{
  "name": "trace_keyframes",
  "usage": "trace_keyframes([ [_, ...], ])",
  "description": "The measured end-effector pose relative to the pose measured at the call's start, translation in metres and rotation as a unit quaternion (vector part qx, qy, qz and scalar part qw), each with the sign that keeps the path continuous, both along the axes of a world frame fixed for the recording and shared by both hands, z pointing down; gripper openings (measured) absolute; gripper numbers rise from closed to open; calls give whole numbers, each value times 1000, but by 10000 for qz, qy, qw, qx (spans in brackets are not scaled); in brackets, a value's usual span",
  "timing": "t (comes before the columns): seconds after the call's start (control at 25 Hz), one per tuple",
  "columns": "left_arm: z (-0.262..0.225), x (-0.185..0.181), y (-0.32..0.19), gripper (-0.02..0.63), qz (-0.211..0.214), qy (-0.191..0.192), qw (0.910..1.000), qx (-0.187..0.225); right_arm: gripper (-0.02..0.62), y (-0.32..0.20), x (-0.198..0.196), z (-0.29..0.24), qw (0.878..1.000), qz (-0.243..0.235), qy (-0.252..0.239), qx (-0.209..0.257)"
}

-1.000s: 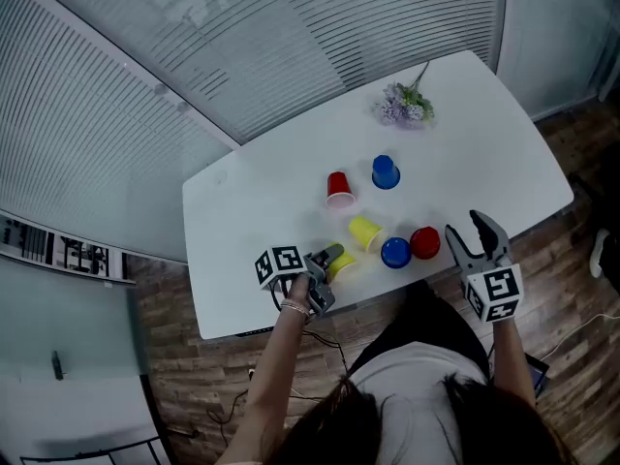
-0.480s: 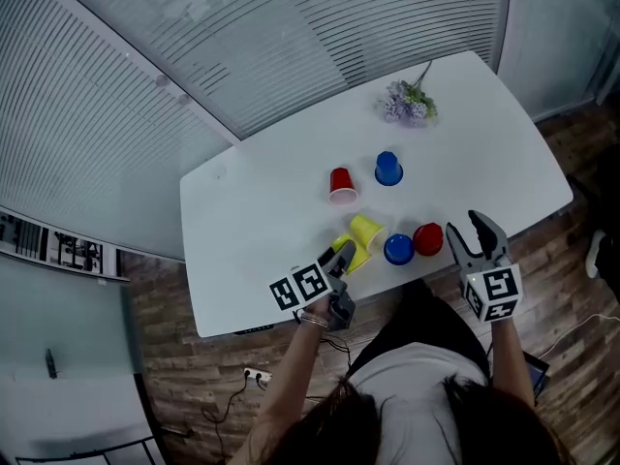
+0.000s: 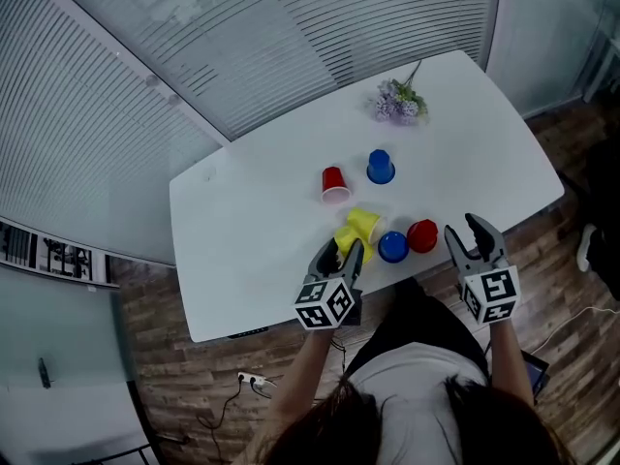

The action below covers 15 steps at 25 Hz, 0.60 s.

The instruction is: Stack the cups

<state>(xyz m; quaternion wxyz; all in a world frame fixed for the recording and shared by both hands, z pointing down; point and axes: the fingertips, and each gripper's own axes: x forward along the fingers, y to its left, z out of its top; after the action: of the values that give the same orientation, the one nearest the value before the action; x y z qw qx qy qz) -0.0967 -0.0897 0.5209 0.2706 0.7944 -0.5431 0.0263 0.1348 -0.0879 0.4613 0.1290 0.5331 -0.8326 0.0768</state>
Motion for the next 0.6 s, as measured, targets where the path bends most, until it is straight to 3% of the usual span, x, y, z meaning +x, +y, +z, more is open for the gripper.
trace_keyframes([
  [0.32, -1, 18, -4, 250, 270, -706, 9949, 669, 201, 1, 0, -2, 9999, -12, 129, -12],
  [0.6, 3, 32, 3, 250, 495, -1479, 9812, 1133, 193, 0, -1, -4, 9998, -44, 177, -14],
])
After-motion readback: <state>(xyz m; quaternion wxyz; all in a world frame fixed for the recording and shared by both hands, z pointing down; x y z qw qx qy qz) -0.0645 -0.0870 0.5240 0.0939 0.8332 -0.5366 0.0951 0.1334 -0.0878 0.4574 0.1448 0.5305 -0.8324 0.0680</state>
